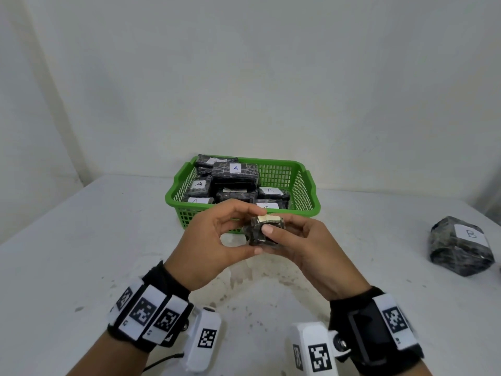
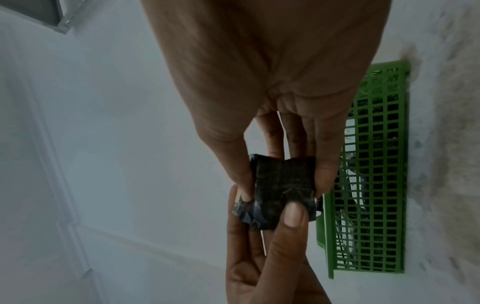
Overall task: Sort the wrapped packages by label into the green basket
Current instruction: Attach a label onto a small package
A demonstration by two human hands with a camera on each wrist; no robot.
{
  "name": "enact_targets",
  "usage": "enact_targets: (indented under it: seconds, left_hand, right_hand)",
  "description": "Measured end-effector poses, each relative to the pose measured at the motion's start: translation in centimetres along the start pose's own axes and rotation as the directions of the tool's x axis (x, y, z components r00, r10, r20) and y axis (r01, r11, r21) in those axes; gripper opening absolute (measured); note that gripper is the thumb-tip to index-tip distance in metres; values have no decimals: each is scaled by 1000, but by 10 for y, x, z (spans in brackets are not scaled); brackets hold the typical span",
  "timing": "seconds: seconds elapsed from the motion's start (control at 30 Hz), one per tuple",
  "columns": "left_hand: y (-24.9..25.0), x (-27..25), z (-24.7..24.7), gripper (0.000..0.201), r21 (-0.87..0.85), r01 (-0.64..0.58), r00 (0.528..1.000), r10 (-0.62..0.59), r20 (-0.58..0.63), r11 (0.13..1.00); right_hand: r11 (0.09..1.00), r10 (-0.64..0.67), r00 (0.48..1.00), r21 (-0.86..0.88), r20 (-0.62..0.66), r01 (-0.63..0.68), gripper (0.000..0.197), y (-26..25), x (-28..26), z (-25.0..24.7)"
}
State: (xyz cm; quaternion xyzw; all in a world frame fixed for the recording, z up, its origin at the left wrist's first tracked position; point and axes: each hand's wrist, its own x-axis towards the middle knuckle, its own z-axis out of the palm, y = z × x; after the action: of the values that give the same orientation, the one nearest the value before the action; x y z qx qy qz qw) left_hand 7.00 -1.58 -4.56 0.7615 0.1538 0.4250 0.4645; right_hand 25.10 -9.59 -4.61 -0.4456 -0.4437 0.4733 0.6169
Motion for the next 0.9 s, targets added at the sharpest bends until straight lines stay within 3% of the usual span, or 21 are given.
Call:
enact_targets:
  seconds: [0.27,0.4,0.5,0.57,0.73,0.9]
  left_hand:
    - [2,1,-1,44,71,-56,998,57,-14,996]
    - [1,1,-3,44,196,-103,991,117,-64,975]
    - [1,1,-3,48,262,-115,989,137,-64,958]
    - [2,1,-2,49,289,-113,990,133,-52,951]
    - [1,1,-3,49,235,-83,996,86,-1,968]
    - [-1,3,-1,56,69,90,995,-87,-54,994]
  right_hand:
    - [994,1,1000,-106,-16,-3,47,0,-1,-4]
    - [988,154,988,-9,-6,-155,69,-2,0,-2]
    - [975,220,975,6,-26,-220,72,-5,0,3]
    - [976,217,975,20,-46,-216,64,-6,0,5]
    - [971,196,980,147,-31,-189,20,-6,0,-2]
    - [971,215,972,123,-94,-203,22,-4,5,-6]
